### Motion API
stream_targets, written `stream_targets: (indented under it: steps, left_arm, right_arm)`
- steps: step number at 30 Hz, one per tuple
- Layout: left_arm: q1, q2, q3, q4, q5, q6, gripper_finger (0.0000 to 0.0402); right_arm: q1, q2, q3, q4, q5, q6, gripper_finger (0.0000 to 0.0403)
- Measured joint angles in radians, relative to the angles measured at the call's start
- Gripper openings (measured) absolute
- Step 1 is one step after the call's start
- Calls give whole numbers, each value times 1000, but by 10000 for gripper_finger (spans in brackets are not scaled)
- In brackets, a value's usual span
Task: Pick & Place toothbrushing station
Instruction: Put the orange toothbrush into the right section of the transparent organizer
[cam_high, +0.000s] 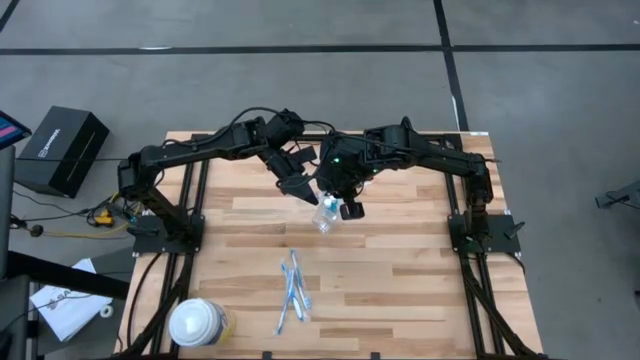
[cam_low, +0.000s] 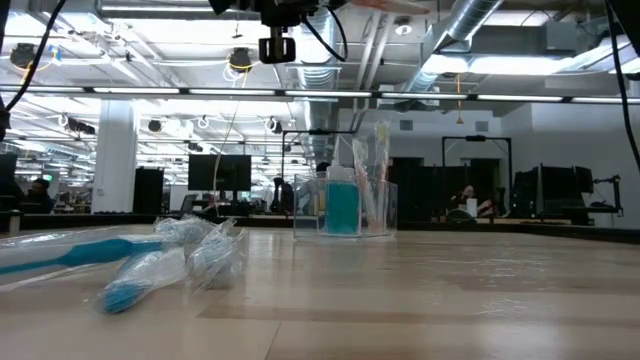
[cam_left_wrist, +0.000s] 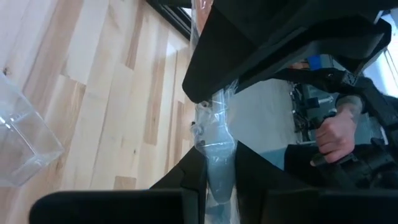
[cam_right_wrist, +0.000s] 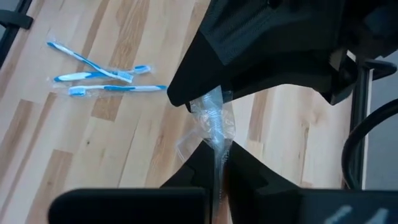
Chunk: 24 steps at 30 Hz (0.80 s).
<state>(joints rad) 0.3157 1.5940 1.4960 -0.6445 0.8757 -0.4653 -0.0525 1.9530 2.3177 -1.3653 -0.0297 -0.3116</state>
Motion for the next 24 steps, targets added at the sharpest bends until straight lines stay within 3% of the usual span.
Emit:
stream_targets:
  steps: [3, 10, 13, 18, 24]
  left_arm:
    - [0, 0, 0, 4, 1, 37, 61]
    - [13, -3, 0, 23, -23, 131, 204]
    - [55, -5, 0, 23, -35, 168, 243]
    - [183, -54, 1, 44, -60, 199, 260]
    - [360, -184, 1, 140, -154, 302, 236]
  right_arm:
    - [-1, 0, 0, 1, 1, -3, 9]
    - [-4, 0, -1, -8, 11, -3, 9]
    - [-5, 0, -1, -29, 11, 2, 9]
    - [-22, 0, -1, -29, 7, 30, 9]
    - [-57, -16, -3, 33, 3, 108, 9]
